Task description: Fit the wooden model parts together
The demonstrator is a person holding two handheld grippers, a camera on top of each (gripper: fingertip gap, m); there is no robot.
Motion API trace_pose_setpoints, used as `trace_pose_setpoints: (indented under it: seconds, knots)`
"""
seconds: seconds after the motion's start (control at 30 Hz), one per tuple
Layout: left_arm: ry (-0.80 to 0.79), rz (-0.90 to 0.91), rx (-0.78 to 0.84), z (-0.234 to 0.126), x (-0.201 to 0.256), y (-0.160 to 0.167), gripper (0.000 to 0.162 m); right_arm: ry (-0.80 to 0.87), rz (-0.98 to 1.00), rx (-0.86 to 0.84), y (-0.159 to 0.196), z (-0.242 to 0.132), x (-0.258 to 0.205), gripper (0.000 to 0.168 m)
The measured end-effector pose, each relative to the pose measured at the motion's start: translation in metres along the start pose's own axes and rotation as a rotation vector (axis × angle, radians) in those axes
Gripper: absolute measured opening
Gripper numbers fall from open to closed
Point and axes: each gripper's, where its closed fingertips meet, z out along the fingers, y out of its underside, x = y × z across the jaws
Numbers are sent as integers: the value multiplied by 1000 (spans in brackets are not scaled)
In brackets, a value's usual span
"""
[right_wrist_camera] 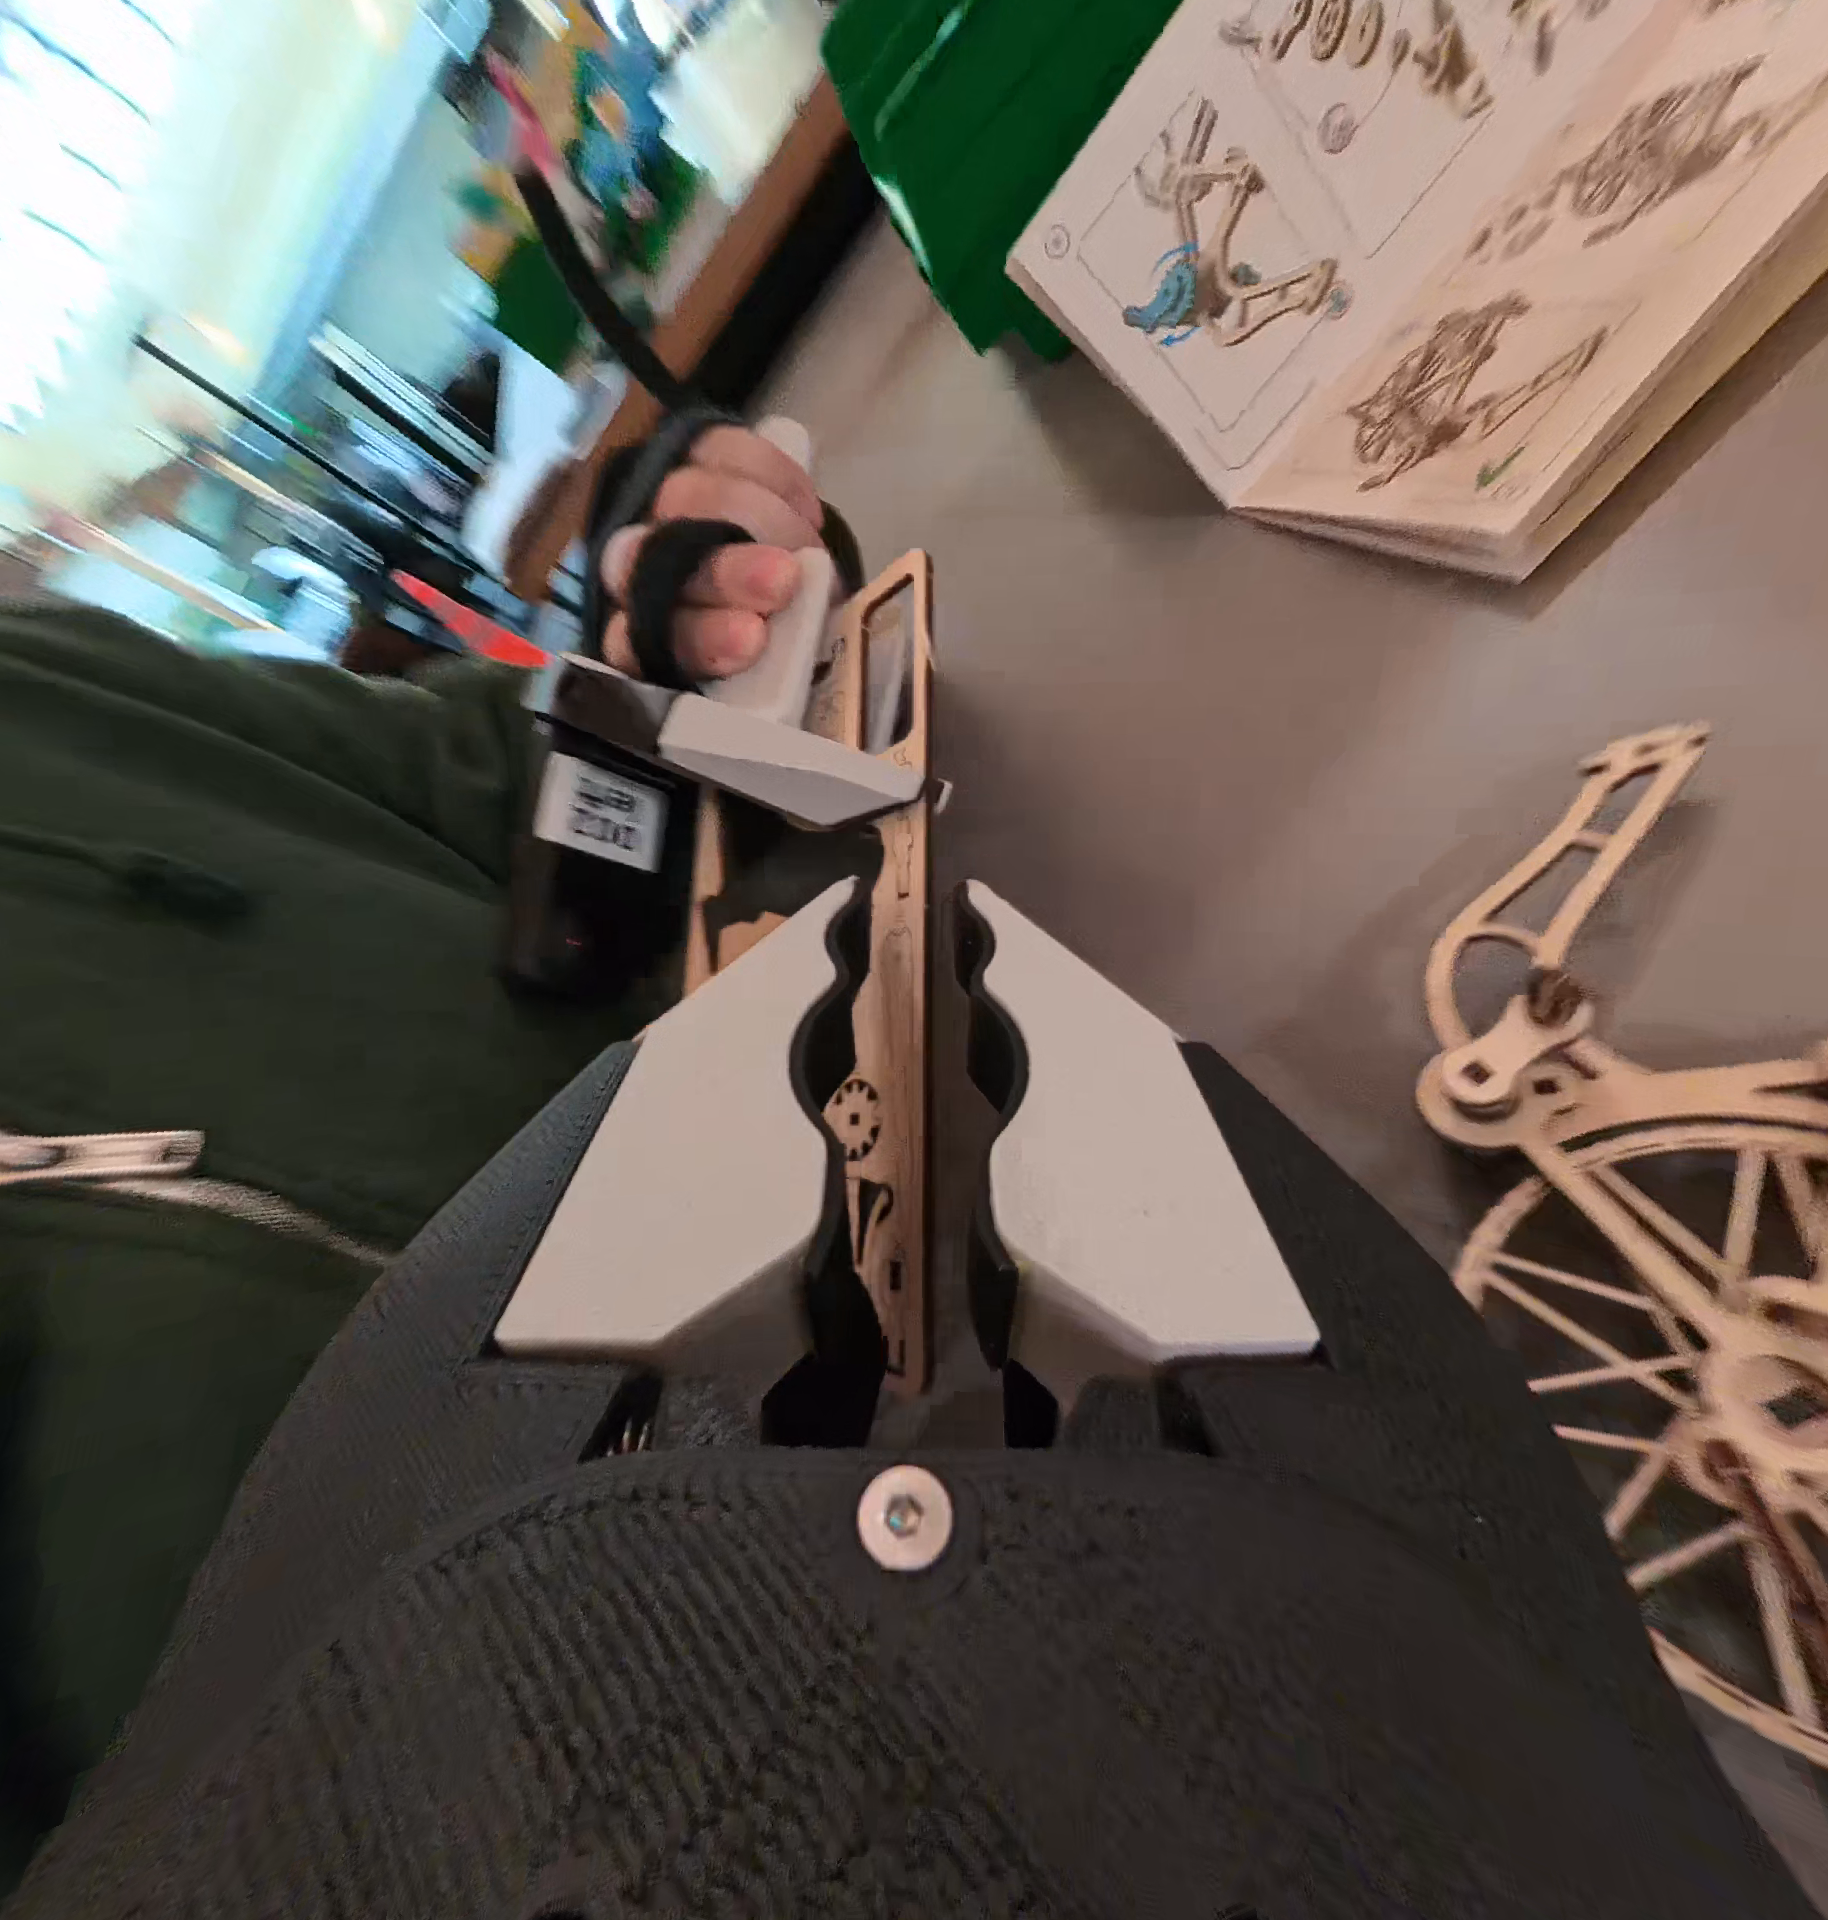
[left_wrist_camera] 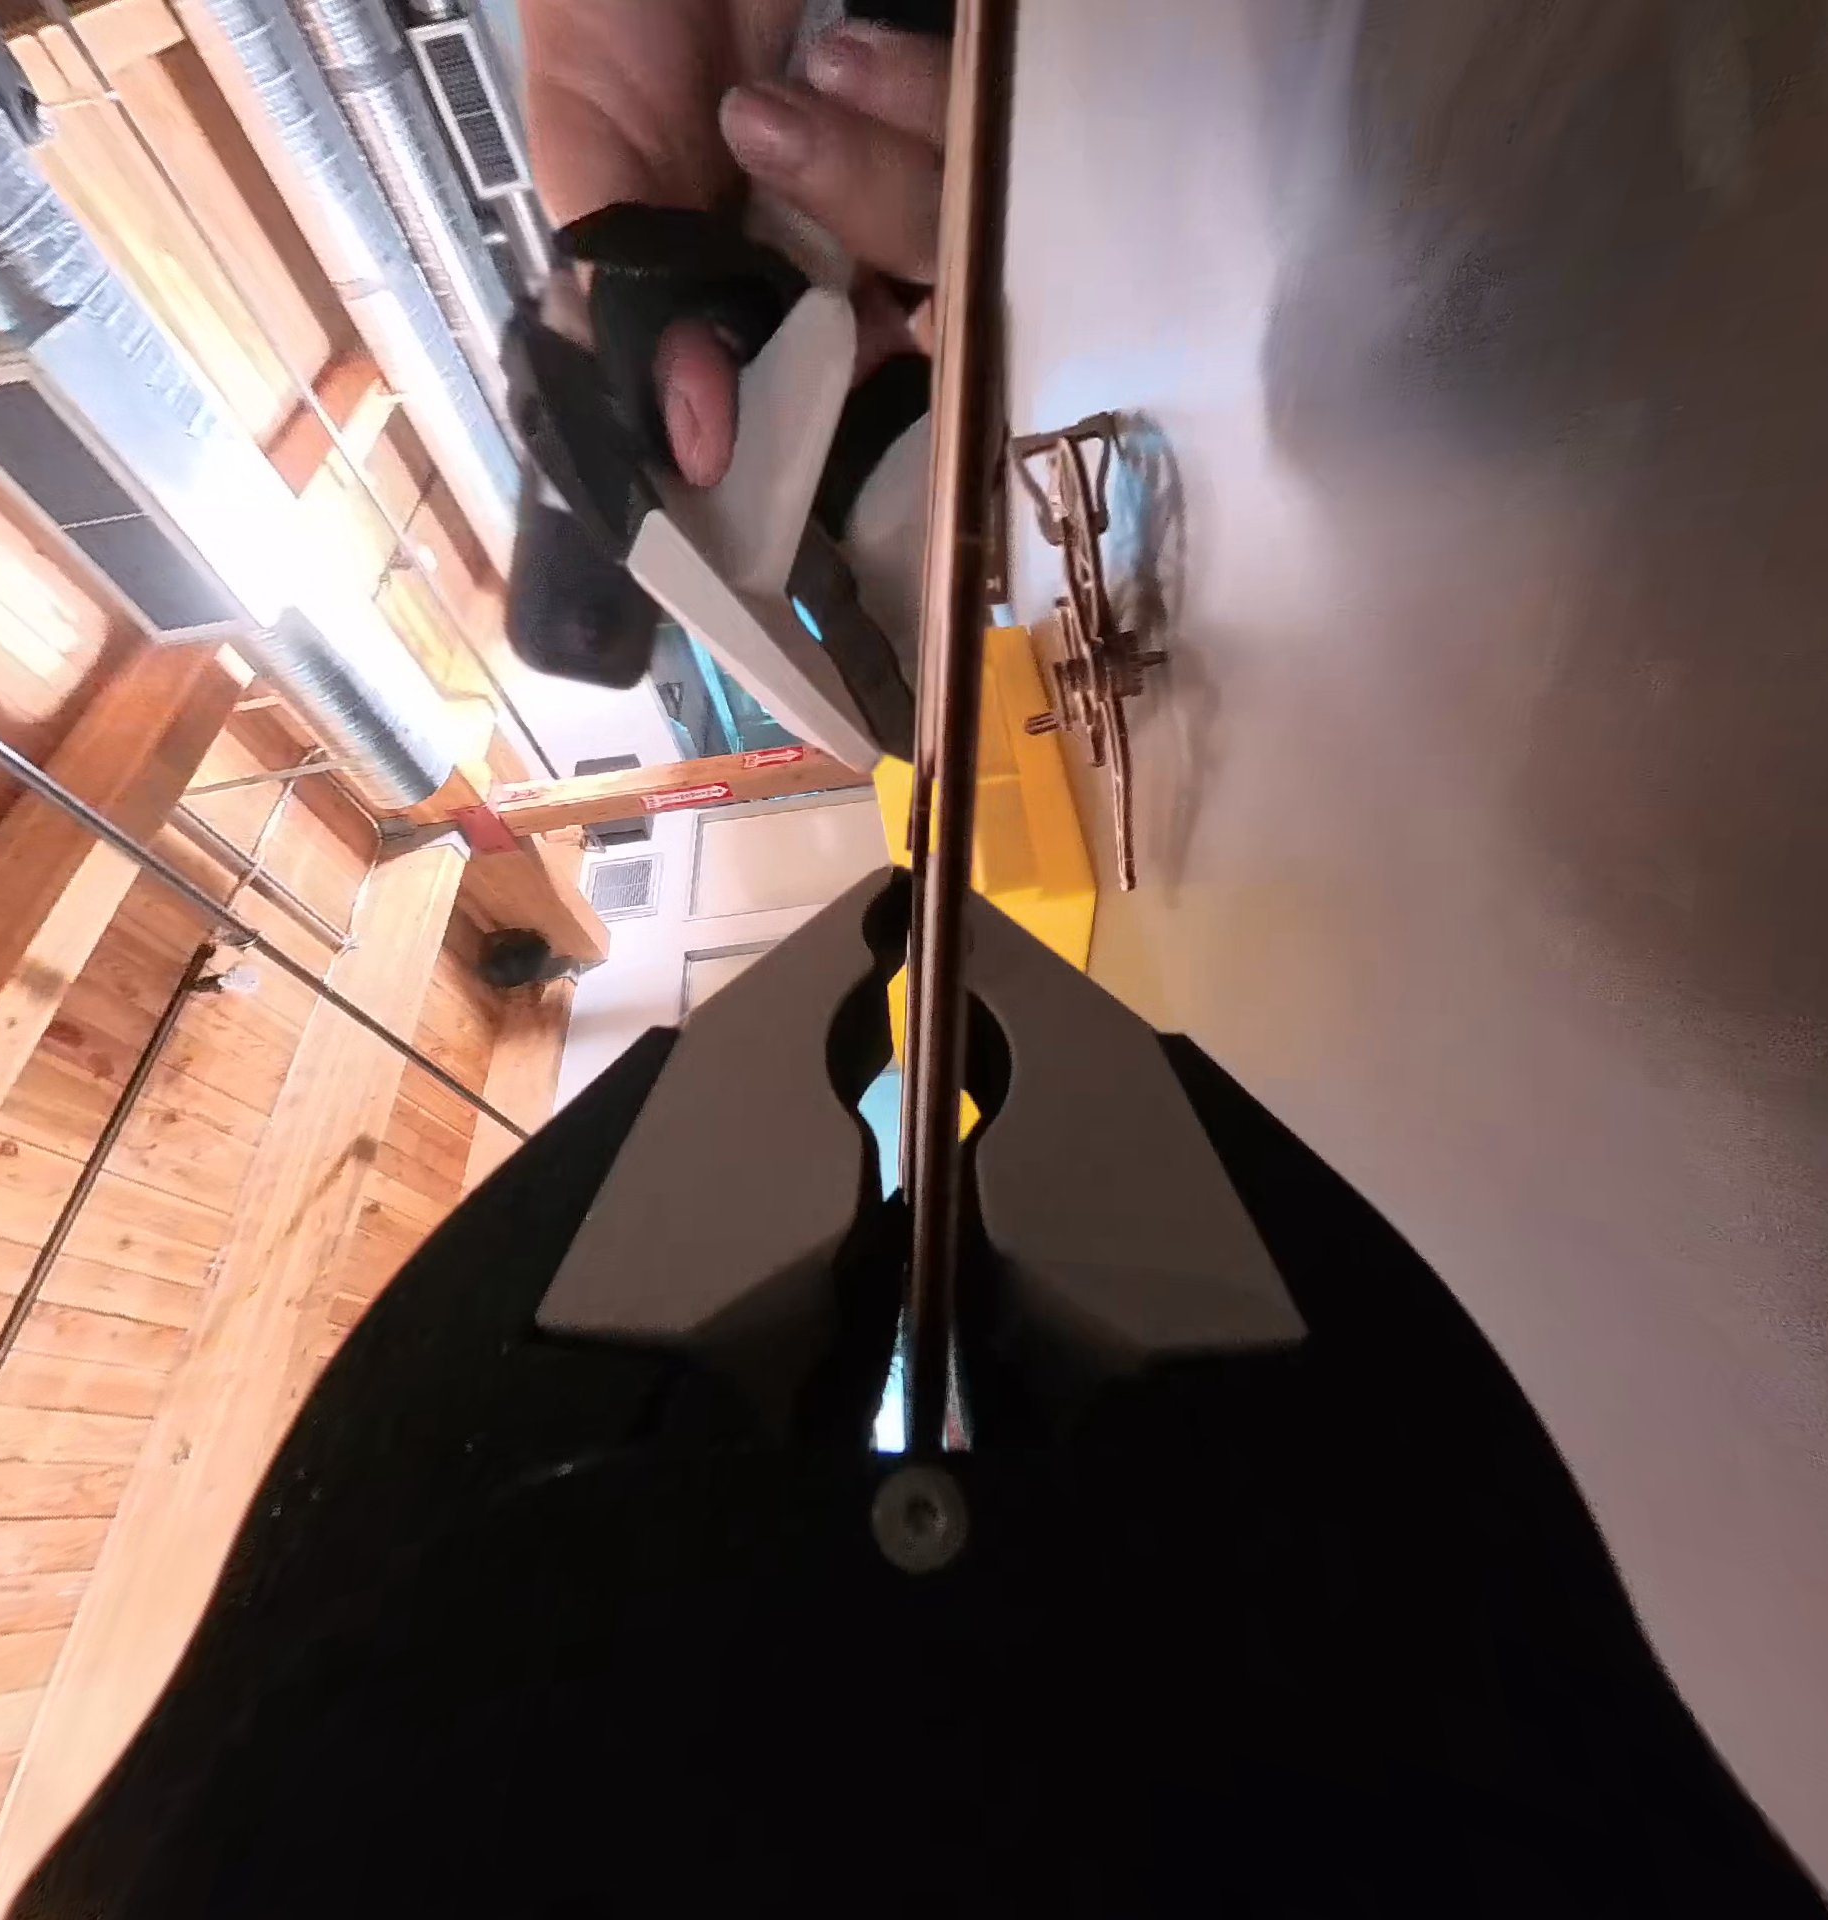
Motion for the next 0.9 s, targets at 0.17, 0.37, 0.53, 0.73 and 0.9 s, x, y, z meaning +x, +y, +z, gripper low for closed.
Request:
trace_pose_setpoints:
  seconds: [0.17,0.37,0.53,0.73,0.9]
  knots:
    - [44,-76,9,1,5,0,0,41,-89,79,-7,-8,0,15]
    - [93,-57,19,2,14,-3,0,248,-260,-83,3,4,16,14]
    - [128,-60,30,3,20,-5,1,217,-229,-102,12,7,17,14]
    - [153,-44,21,3,25,-5,1,228,-247,-105,12,11,19,7]
    - [199,-25,23,3,33,-6,1,267,-293,-132,17,15,25,6]
